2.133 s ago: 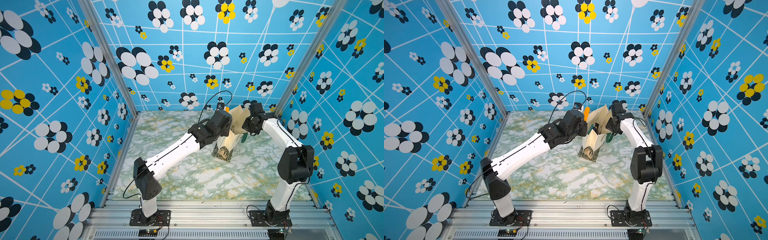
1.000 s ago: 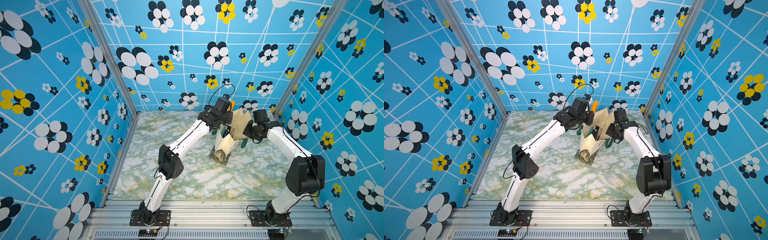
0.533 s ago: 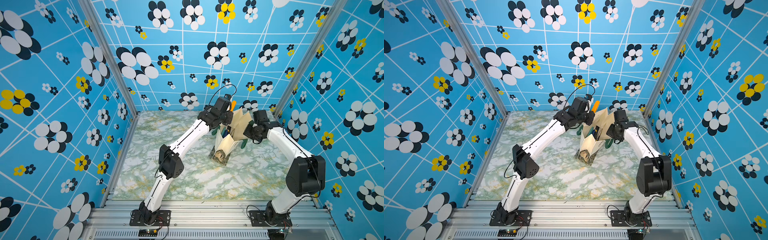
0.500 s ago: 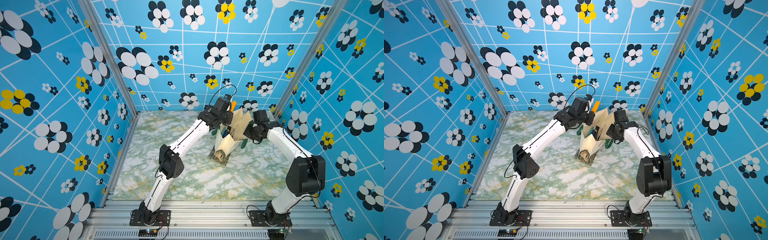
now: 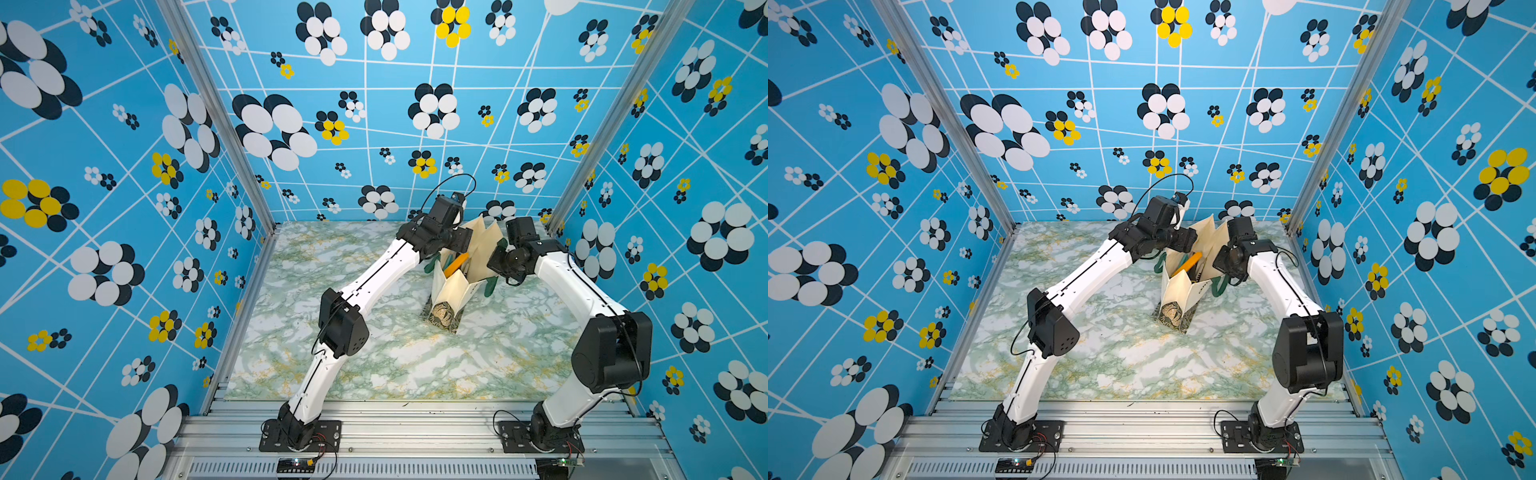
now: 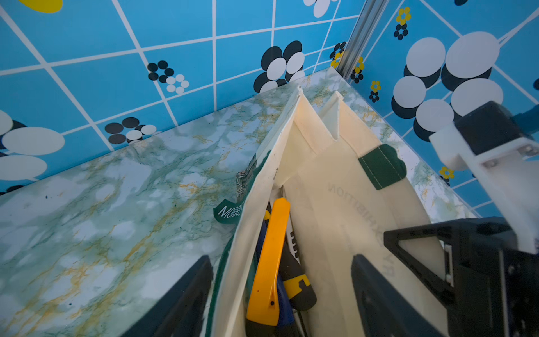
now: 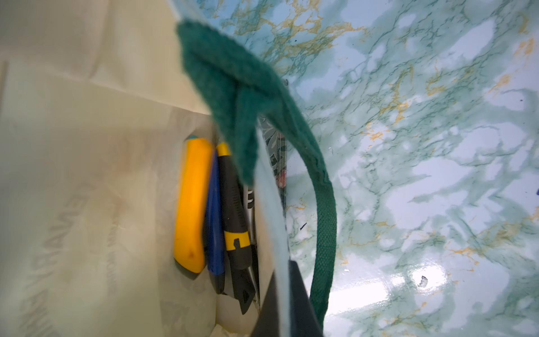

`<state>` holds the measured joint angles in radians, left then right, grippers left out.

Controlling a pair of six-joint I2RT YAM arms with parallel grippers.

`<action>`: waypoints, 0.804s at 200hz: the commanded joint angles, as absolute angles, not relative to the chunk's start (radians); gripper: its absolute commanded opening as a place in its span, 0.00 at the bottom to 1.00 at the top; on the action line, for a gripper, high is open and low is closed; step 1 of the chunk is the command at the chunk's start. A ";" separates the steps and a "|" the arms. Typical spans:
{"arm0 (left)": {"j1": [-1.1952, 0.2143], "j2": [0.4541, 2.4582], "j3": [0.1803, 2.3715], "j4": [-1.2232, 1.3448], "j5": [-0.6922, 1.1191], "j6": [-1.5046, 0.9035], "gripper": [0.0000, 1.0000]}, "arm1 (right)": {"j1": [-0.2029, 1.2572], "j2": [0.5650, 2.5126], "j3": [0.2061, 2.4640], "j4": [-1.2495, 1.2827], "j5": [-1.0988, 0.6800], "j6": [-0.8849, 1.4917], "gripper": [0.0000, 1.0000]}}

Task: Place the art knife into the pouch
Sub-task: Place the utility knife in the pouch.

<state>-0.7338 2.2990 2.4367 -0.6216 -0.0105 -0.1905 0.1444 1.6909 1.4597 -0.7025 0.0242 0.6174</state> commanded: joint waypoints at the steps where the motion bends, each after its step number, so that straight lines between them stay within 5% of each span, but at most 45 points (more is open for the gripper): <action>1: -0.720 2.286 2.437 -0.611 -0.013 -0.182 0.88 | 0.149 1.713 1.498 -0.736 0.038 0.622 0.00; 24: -0.705 2.274 2.437 -0.604 -0.011 -0.190 0.93 | 0.148 1.723 1.512 -0.735 0.034 0.621 0.00; 32: -0.698 2.272 2.437 -0.604 -0.010 -0.191 0.94 | 0.149 1.724 1.518 -0.731 0.030 0.618 0.07; 55: -0.668 2.254 2.420 -0.606 0.001 -0.201 0.98 | 0.147 1.711 1.527 -0.694 0.009 0.599 0.42; 77: -0.623 2.207 2.338 -0.607 0.048 -0.220 1.00 | 0.134 1.678 1.506 -0.601 -0.059 0.593 0.98; 126: -0.493 2.049 2.005 -0.490 0.301 -0.346 1.00 | 0.071 1.682 1.456 -0.442 -0.244 0.617 0.99; 161: -0.493 2.056 1.982 -0.484 0.410 -0.374 1.00 | 0.067 1.732 1.482 -0.364 -0.363 0.649 0.99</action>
<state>-0.4671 2.0720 1.9884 -0.5270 0.2691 -0.3286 0.0647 1.7069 1.4654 -0.4553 -0.2329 0.6216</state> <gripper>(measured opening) 0.997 0.990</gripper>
